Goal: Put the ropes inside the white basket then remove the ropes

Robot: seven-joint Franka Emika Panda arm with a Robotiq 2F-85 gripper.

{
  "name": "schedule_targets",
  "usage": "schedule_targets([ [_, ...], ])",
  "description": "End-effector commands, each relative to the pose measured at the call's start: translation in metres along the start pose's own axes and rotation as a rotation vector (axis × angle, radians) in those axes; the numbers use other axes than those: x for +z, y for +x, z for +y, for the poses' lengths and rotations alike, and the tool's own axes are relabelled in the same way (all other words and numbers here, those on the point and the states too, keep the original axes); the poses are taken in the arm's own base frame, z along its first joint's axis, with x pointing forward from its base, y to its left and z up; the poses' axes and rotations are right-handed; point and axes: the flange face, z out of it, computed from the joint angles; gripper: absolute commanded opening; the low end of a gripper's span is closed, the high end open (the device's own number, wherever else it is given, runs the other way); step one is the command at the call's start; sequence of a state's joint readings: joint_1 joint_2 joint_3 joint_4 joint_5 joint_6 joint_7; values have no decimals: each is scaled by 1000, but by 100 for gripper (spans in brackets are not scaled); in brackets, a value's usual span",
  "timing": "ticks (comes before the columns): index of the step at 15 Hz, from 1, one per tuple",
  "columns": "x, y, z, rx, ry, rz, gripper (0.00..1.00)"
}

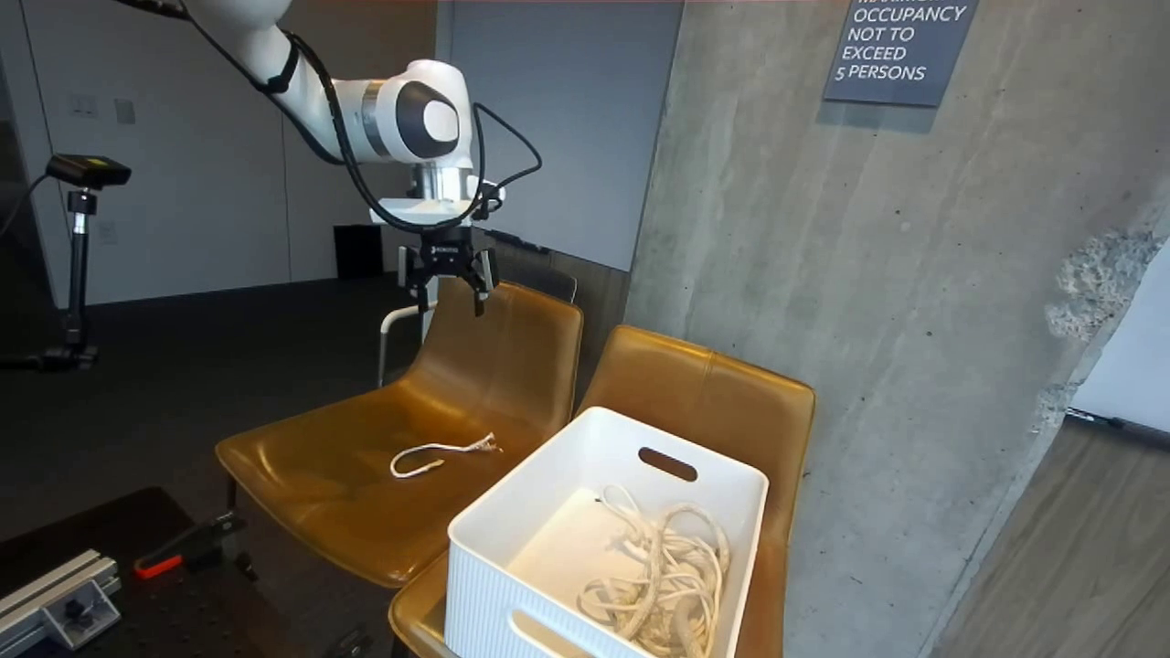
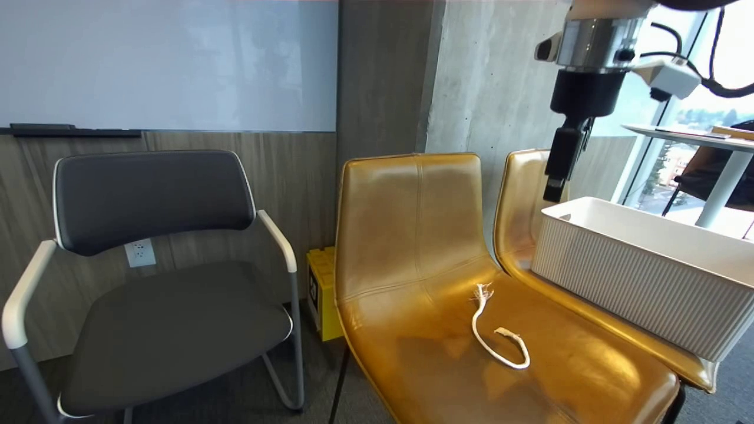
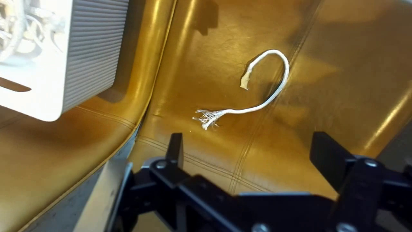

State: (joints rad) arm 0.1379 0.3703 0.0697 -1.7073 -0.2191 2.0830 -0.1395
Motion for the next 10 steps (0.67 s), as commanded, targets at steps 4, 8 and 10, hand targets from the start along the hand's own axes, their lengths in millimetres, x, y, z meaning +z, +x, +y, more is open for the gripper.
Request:
schedule_targets([
  [4,103,6,-65,34,-17,-23,100],
  [8,171,14,-79,61,-4,-18,100],
  [10,203,15,-76,74,5,-17,100],
])
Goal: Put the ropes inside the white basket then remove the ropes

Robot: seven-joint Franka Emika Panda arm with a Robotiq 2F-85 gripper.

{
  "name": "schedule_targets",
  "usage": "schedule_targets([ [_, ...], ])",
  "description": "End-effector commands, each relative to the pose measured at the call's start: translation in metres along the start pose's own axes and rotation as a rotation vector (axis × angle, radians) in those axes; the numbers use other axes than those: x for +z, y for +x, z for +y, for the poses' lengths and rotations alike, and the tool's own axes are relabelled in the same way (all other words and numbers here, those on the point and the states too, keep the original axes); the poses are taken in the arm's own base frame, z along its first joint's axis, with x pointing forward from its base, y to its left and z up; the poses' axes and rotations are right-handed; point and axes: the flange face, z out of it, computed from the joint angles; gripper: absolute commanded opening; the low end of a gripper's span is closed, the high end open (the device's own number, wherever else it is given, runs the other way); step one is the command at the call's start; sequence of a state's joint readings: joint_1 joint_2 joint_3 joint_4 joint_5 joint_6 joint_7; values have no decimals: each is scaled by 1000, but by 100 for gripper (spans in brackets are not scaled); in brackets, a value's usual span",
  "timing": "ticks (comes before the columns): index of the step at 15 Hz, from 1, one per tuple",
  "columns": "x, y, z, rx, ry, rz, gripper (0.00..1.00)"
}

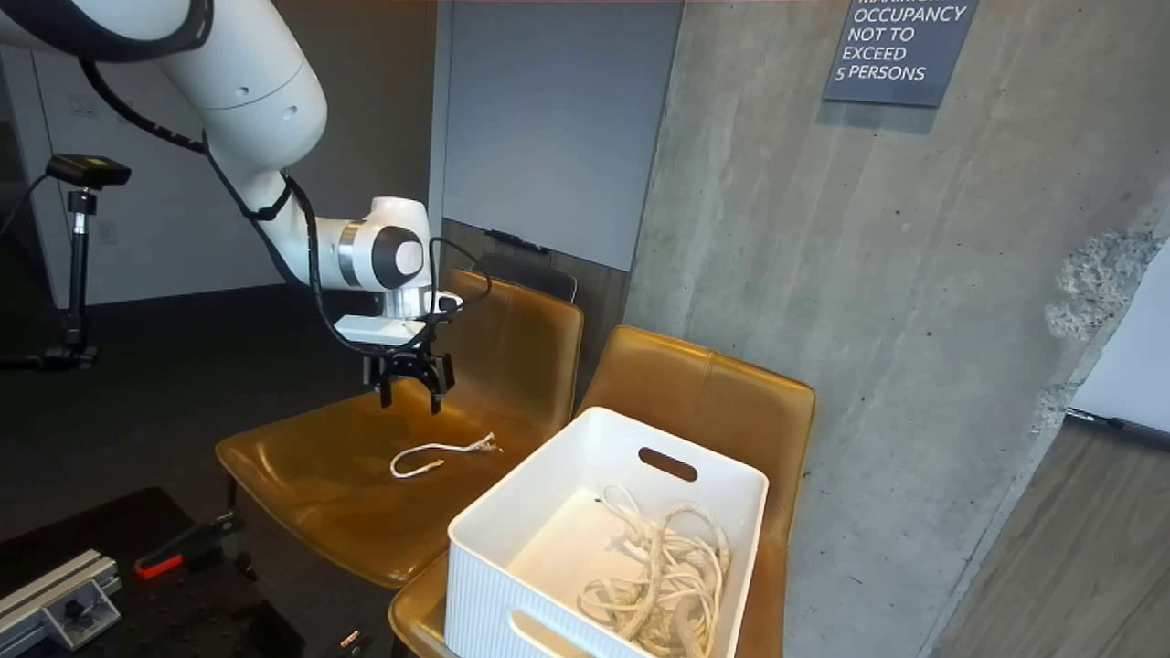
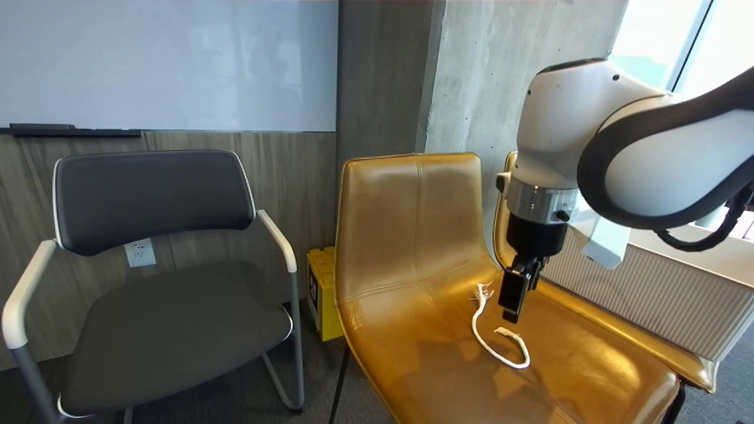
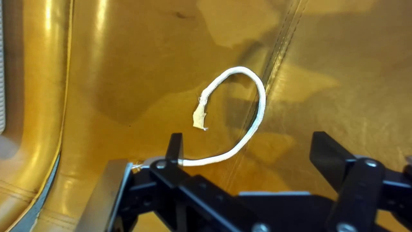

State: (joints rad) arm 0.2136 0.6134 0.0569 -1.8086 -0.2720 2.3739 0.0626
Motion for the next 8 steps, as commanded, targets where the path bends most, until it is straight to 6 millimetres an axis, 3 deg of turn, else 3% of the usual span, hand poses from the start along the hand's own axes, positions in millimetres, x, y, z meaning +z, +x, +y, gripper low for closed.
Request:
schedule_targets([
  [1,51,10,9,33,-5,16,100],
  [5,97,17,22,56,15,14,100],
  [8,109,24,13,59,38,14,100],
])
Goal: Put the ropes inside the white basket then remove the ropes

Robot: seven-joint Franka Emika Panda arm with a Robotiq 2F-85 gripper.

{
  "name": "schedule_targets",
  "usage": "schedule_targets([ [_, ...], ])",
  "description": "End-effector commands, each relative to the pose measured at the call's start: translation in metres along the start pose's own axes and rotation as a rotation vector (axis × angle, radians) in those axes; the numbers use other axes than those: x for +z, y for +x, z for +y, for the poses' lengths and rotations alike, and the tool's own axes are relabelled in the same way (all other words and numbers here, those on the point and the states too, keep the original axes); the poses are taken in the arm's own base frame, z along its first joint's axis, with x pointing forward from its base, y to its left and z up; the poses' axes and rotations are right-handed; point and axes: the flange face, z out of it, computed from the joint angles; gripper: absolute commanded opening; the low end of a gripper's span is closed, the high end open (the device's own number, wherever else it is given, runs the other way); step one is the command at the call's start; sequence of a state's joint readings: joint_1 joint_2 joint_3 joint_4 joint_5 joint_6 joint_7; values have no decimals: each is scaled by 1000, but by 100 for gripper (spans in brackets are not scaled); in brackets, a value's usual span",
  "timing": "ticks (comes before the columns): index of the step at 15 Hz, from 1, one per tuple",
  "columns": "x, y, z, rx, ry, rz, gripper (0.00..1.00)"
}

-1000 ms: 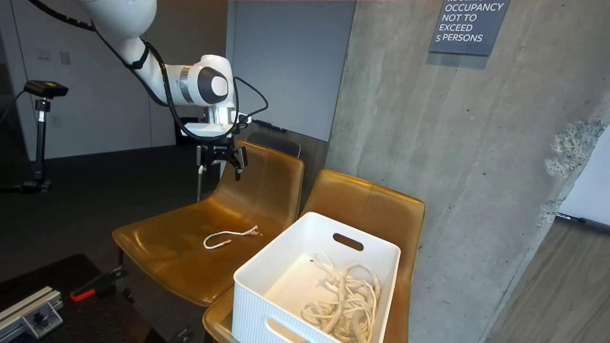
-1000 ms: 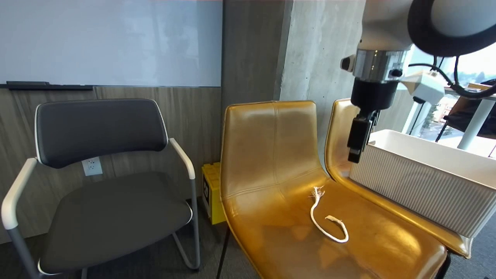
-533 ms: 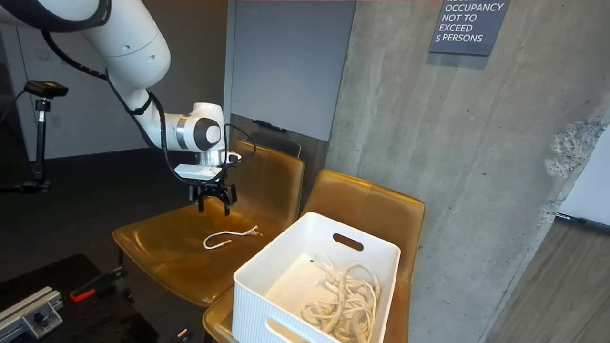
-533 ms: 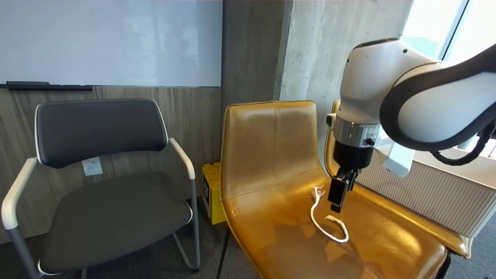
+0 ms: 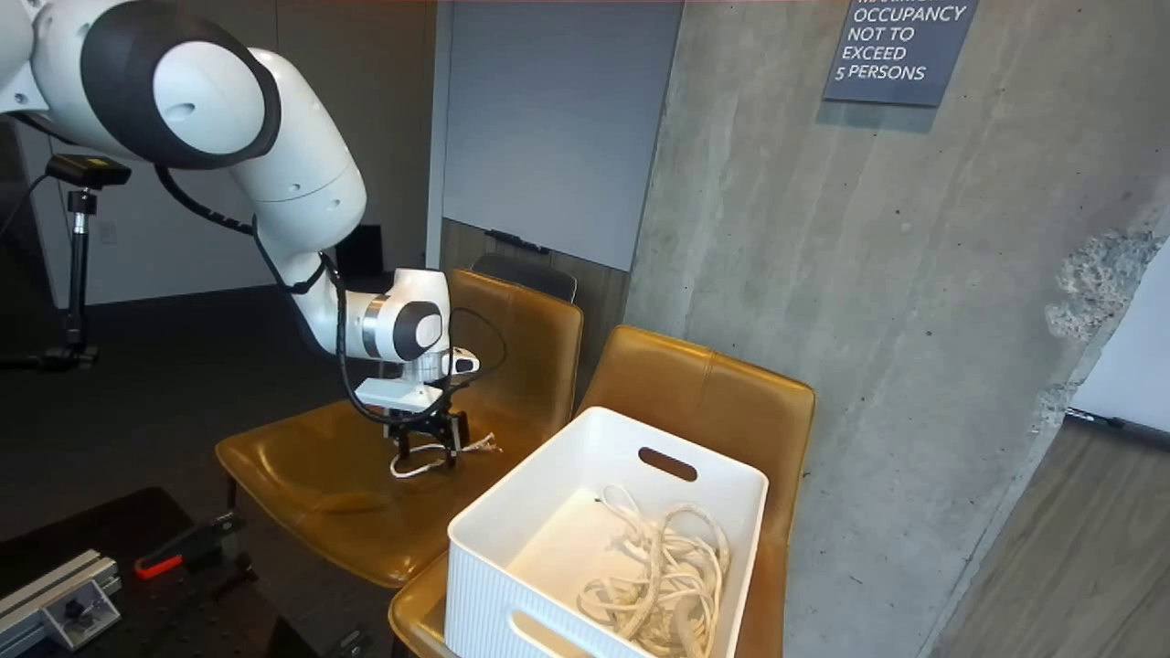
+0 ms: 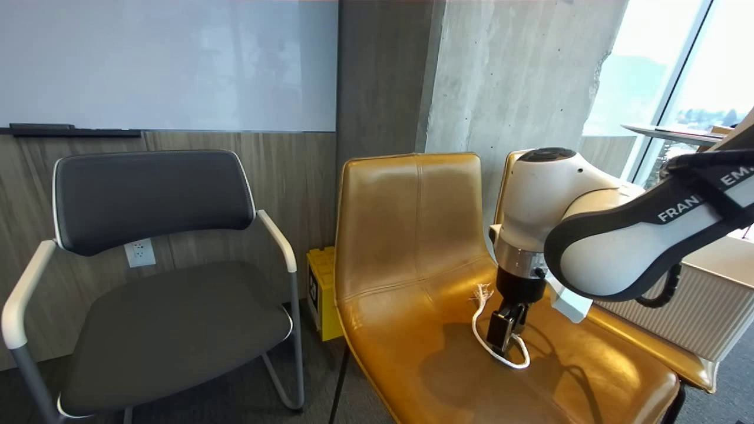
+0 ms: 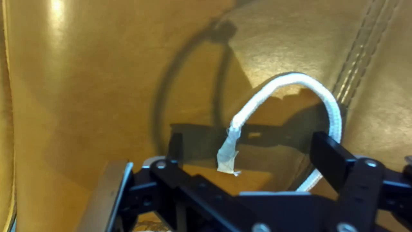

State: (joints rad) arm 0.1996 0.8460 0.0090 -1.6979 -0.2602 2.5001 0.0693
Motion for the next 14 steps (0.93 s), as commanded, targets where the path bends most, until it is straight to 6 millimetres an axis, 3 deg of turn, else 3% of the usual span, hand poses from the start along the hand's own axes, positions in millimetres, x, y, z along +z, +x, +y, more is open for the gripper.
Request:
schedule_targets([
  [1,7,15,-14,8,36,18,100],
  [4,13,17,-27,5,58,13,97],
  [5,15,17,-29,6,64,9,74],
  [7,19,17,-28,9,64,2,69],
  [14,18,18,-20,20,69,-4,17],
])
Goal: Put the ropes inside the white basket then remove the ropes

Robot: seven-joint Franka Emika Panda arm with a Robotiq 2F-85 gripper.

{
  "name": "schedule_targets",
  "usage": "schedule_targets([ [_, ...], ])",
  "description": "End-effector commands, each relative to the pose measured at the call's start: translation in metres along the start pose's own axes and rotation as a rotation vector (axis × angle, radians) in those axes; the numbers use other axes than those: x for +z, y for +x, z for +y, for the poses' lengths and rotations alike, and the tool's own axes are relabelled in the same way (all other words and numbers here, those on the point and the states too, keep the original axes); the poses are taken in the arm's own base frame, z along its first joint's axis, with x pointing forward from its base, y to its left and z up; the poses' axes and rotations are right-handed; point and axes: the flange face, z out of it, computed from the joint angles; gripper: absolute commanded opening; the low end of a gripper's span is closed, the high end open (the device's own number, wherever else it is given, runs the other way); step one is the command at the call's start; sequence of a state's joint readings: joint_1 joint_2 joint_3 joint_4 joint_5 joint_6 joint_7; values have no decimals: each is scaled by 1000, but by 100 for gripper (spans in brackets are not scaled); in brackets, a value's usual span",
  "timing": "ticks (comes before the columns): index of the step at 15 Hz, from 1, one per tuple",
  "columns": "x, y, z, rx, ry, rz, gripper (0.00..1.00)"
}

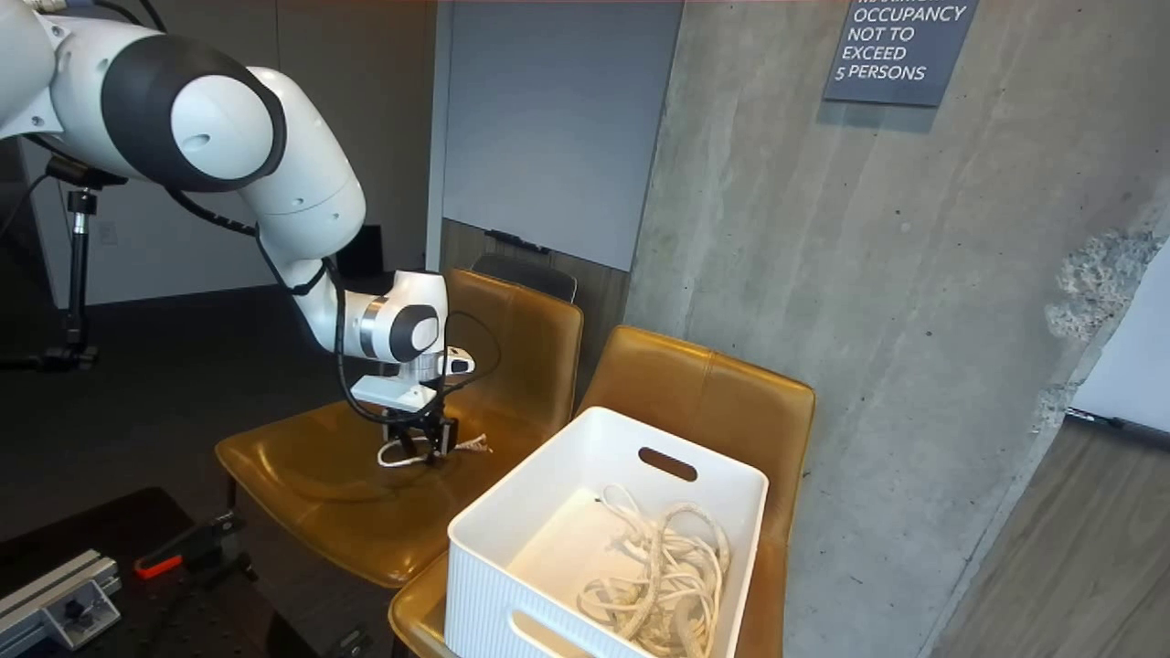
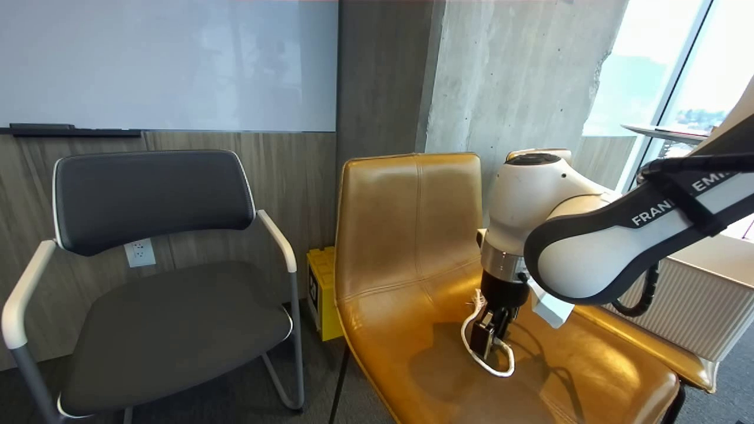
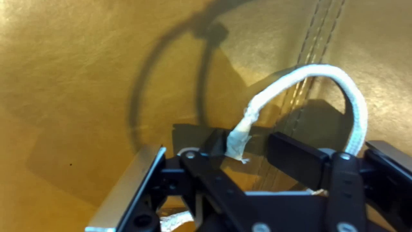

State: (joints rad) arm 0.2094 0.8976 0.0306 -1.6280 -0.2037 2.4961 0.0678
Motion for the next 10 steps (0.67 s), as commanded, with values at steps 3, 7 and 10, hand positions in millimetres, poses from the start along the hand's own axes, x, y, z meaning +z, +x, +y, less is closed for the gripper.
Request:
schedule_targets([
  [3,15,1,3,-1,18,-28,0],
  [7,0,1,12,0,13,-30,1],
  [10,-35,1,29,-10,-10,-40,0],
])
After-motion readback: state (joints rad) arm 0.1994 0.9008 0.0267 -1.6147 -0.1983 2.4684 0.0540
